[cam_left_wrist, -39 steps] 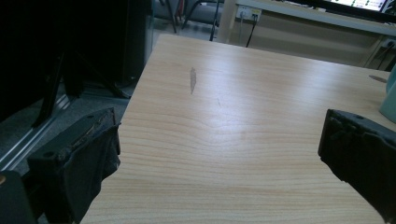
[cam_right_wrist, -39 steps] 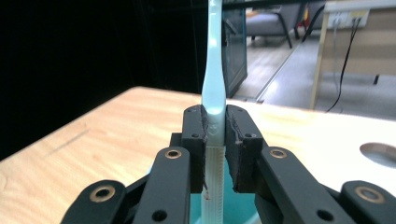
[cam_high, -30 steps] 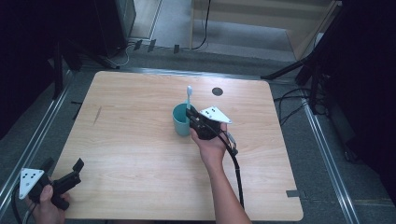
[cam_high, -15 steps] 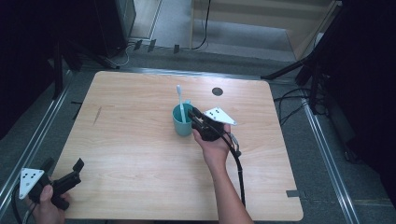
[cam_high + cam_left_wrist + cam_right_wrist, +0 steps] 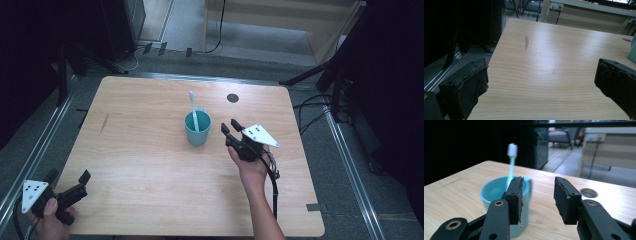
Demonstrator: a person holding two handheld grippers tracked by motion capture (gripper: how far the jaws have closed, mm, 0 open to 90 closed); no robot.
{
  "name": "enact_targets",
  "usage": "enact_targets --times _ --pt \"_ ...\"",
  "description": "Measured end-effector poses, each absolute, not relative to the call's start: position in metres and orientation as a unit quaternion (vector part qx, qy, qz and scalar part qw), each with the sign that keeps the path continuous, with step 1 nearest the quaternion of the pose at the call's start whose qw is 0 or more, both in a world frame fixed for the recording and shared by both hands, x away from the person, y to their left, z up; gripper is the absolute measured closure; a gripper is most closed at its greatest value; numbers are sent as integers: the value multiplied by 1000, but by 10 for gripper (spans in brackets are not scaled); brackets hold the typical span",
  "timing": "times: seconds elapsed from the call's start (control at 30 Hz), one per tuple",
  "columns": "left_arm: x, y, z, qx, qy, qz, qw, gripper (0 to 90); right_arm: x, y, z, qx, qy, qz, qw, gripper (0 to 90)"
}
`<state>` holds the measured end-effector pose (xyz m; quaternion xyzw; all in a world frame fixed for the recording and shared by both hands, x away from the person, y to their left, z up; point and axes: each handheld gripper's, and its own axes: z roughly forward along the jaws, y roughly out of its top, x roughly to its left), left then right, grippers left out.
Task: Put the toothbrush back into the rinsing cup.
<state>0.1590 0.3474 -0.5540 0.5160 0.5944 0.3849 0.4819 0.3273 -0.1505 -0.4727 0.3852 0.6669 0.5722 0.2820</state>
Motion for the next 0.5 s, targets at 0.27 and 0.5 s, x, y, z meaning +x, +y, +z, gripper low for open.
enact_targets --times 0.27,0.5 --pt "159 347 -554 519 593 387 479 0 309 -185 -480 438 674 521 287 285" --pt "159 346 -554 521 590 389 478 0 296 -208 -487 466 676 485 299 0"
